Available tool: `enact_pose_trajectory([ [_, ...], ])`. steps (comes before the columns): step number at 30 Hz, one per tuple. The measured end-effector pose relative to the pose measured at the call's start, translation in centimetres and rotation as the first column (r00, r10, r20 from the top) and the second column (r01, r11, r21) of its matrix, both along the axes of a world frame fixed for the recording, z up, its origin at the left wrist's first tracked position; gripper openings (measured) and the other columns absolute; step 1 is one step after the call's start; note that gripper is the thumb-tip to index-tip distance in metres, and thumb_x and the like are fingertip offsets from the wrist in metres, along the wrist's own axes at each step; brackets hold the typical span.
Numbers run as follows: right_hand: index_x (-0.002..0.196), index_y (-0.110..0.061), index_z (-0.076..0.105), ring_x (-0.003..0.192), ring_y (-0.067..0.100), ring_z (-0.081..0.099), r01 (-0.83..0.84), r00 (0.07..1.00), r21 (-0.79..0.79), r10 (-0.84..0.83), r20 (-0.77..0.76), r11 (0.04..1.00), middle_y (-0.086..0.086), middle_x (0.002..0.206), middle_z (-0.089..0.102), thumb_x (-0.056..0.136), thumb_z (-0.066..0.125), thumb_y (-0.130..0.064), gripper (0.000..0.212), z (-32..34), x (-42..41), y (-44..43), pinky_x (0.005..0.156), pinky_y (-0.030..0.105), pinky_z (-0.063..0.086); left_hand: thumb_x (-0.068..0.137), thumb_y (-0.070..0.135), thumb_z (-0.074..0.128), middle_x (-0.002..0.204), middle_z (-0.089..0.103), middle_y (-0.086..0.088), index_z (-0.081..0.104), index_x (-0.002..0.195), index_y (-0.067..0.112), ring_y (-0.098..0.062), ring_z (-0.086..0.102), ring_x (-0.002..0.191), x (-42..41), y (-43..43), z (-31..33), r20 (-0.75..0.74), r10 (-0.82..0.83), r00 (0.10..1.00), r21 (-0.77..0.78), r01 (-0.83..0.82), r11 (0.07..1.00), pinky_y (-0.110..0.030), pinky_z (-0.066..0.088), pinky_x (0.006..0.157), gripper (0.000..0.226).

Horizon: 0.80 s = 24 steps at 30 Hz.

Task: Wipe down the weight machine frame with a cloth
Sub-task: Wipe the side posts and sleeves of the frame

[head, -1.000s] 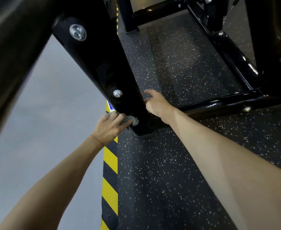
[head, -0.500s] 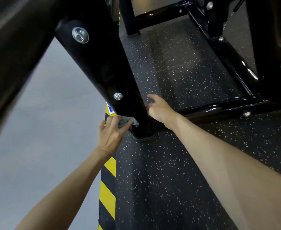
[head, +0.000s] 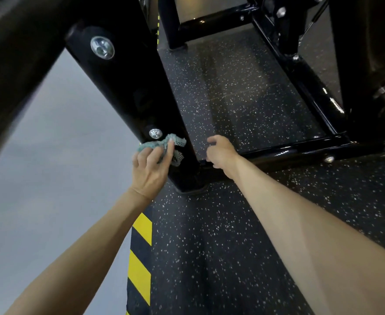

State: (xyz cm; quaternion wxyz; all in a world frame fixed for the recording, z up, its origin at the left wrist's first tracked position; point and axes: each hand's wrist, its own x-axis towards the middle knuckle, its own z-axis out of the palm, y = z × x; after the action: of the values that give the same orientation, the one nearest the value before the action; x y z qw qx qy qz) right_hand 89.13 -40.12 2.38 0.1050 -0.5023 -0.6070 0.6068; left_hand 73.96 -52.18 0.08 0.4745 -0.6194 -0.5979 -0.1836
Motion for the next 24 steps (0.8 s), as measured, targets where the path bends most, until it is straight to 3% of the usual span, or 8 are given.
enact_pose_trajectory([
  [6, 0.142, -0.015, 0.04, 0.124, 0.027, 0.051, -0.064, 0.996, 0.002, 0.064, 0.062, 0.998, 0.008, 0.143, 0.042, 0.091, 0.037, 0.0, 0.053, -0.8, 0.3, -0.1, 0.106, 0.041, 0.042, 0.091, 0.008, 0.034, 0.109, 0.043, -0.007, 0.039, 0.138, 0.009, -0.027, 0.043, 0.091, -0.4, -1.0, -7.5, -0.277, -0.127, 0.952, -0.49, -0.027, 0.871, -0.041, 0.041, 0.072, 0.046],
  [9, 0.143, -0.015, 0.039, 0.126, 0.026, 0.049, -0.084, 0.993, 0.014, 0.082, 0.083, 0.996, 0.009, 0.144, 0.041, 0.092, 0.038, -0.001, 0.053, -1.1, 0.6, 0.0, 0.107, 0.041, 0.041, 0.095, 0.005, 0.019, 0.114, 0.043, -0.008, 0.038, 0.138, 0.007, -0.028, 0.042, 0.096, 0.6, -1.0, -9.1, -0.26, -0.106, 0.96, -0.603, -0.076, 0.794, -0.038, 0.035, 0.079, 0.047],
  [11, 0.144, -0.015, 0.039, 0.126, 0.026, 0.049, -0.092, 0.991, 0.0, 0.092, 0.095, 0.996, 0.009, 0.144, 0.041, 0.092, 0.038, -0.001, 0.054, -0.8, 0.7, -0.1, 0.107, 0.041, 0.041, 0.09, 0.006, 0.037, 0.114, 0.044, -0.009, 0.041, 0.137, 0.005, -0.028, 0.043, 0.098, 0.5, -1.4, -8.5, -0.223, -0.142, 0.964, -0.653, -0.039, 0.756, -0.038, 0.041, 0.083, 0.048],
  [14, 0.142, -0.013, 0.042, 0.125, 0.027, 0.05, -0.062, 0.996, 0.008, 0.062, 0.068, 0.998, 0.01, 0.143, 0.043, 0.091, 0.037, -0.001, 0.052, 0.2, 0.2, -0.1, 0.106, 0.043, 0.042, 0.092, 0.003, 0.054, 0.102, 0.049, -0.01, 0.053, 0.126, 0.001, -0.029, 0.05, 0.093, 1.0, -2.1, -5.7, 0.084, -0.114, 0.99, -0.51, 0.141, 0.849, -0.045, 0.047, 0.081, 0.034],
  [16, 0.138, -0.013, 0.045, 0.123, 0.028, 0.051, -0.041, 0.999, 0.02, 0.04, 0.036, 0.999, 0.01, 0.139, 0.047, 0.09, 0.037, -0.001, 0.05, 0.9, -0.3, -0.2, 0.105, 0.043, 0.043, 0.102, 0.016, 0.045, 0.092, 0.047, -0.005, 0.067, 0.111, 0.006, -0.024, 0.049, 0.082, 1.6, -2.1, -3.0, 0.434, 0.0, 0.901, -0.293, 0.141, 0.946, -0.041, 0.045, 0.079, 0.026],
  [17, 0.137, -0.012, 0.046, 0.122, 0.027, 0.052, -0.041, 0.999, 0.025, 0.04, 0.03, 0.999, 0.009, 0.137, 0.049, 0.09, 0.038, -0.001, 0.049, 1.2, -0.6, -0.3, 0.105, 0.043, 0.043, 0.102, 0.012, 0.043, 0.093, 0.045, -0.006, 0.068, 0.111, 0.004, -0.025, 0.046, 0.081, 1.8, -1.8, -1.9, 0.467, -0.02, 0.884, -0.197, 0.126, 0.972, -0.036, 0.041, 0.08, 0.028],
  [20, 0.135, -0.011, 0.049, 0.123, 0.027, 0.052, -0.057, 0.998, 0.023, 0.057, 0.016, 0.998, 0.01, 0.135, 0.053, 0.091, 0.04, 0.0, 0.047, 1.3, -0.7, -0.8, 0.105, 0.043, 0.043, 0.092, -0.012, 0.042, 0.101, 0.042, -0.01, 0.064, 0.115, -0.003, -0.028, 0.042, 0.087, 1.5, -1.1, -1.9, 0.256, -0.136, 0.957, -0.153, 0.179, 0.972, -0.034, 0.04, 0.082, 0.033],
  [24, 0.127, -0.008, 0.057, 0.121, 0.027, 0.053, -0.099, 0.995, 0.043, 0.098, 0.009, 0.994, 0.011, 0.129, 0.058, 0.089, 0.036, 0.006, 0.046, 0.9, -0.5, -1.1, 0.102, 0.036, 0.045, 0.095, -0.003, 0.039, 0.108, 0.044, -0.008, 0.058, 0.119, 0.0, -0.025, 0.044, 0.092, 1.1, -0.8, -6.7, 0.122, -0.147, 0.982, -0.351, 0.181, 0.919, -0.031, 0.041, 0.086, 0.03],
])
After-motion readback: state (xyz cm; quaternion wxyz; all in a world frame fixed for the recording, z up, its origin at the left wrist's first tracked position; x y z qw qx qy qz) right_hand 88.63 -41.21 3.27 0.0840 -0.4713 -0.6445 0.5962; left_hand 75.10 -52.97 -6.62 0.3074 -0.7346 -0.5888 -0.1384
